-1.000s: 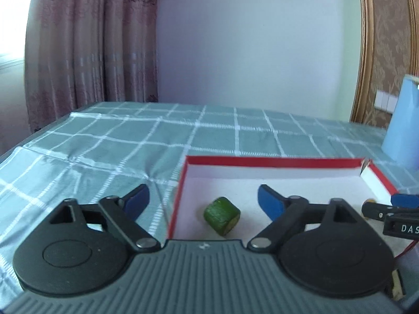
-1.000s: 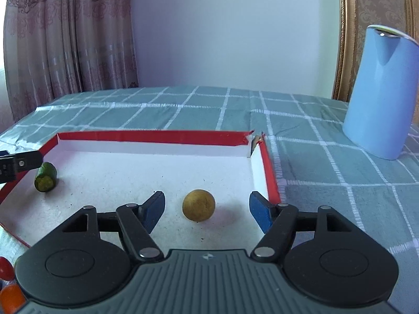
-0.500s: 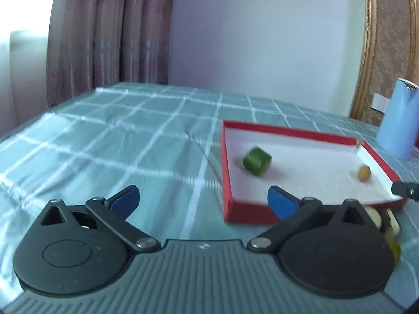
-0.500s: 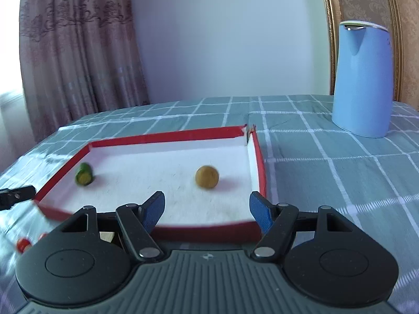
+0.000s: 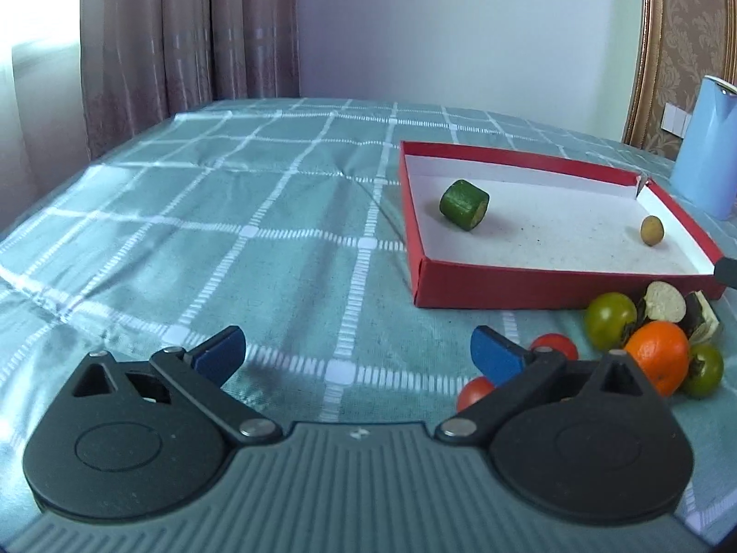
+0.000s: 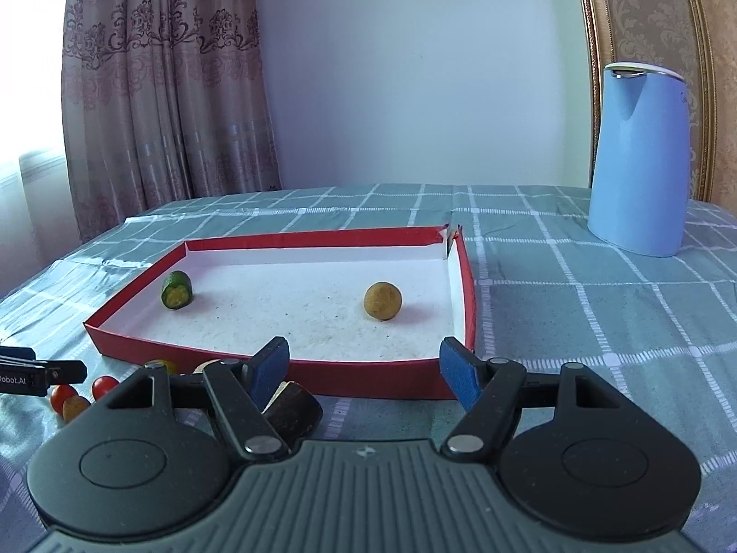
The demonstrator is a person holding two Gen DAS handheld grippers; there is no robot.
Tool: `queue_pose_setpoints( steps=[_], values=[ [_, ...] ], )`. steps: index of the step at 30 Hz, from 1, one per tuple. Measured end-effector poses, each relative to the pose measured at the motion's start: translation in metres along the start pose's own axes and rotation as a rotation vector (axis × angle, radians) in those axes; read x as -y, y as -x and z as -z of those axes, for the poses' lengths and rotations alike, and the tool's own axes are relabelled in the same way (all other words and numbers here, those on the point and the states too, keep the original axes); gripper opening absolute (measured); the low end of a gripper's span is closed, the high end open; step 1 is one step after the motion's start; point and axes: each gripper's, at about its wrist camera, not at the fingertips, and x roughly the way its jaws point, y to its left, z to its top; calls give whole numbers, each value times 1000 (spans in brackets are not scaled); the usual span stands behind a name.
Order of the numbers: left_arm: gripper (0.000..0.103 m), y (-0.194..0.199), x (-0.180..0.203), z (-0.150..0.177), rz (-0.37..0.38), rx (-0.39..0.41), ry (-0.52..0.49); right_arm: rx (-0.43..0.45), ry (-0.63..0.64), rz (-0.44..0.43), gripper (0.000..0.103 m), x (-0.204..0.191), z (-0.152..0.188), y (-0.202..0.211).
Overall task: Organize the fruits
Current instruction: 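Lift both open grippers out of the red tray, then grasp the dark eggplant slice with the right gripper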
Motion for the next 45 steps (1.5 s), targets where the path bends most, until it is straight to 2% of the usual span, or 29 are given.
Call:
queue_pose_setpoints(
  steps=[11, 17, 20, 23, 26, 28, 32, 33, 36, 40, 44, 45],
  values=[
    [103, 33, -11, 10, 44, 75, -23, -11, 2, -5, 74, -2, 1, -1],
    [103, 51, -11, 19, 56, 140, -86, -14, 2, -3, 74, -2, 2, -2],
    [103, 60, -11, 25, 116, 166, -119, -18, 1, -7, 75, -2, 2, -2],
    [103, 66, 0, 31, 133, 193, -190, -22, 9, -5, 75, -4, 2, -3],
    [103, 59, 20, 33, 103, 167, -284, -23, 17, 1, 75, -5, 3, -2],
    [103, 49, 32, 33, 58, 138, -328, -23, 17, 2, 75, -5, 3, -2],
    [101, 36, 34, 28, 46, 105, -320, -23, 17, 0, 75, -5, 3, -2],
    [98, 34, 32, 26, 46, 99, -310, -22, 18, 1, 75, -6, 3, -2],
    [95, 31, 28, 22, 85, 52, -277, -25, 17, 0, 75, -5, 3, -3],
    [95, 32, 38, 22, 164, 43, -250, -33, 22, -1, 75, -6, 3, -3],
    [94, 24, 52, 23, 155, 26, -243, -40, 24, 6, 75, -6, 4, -4],
    [89, 23, 53, 23, 159, 21, -233, -39, 24, 7, 75, -6, 4, -4]
  ],
)
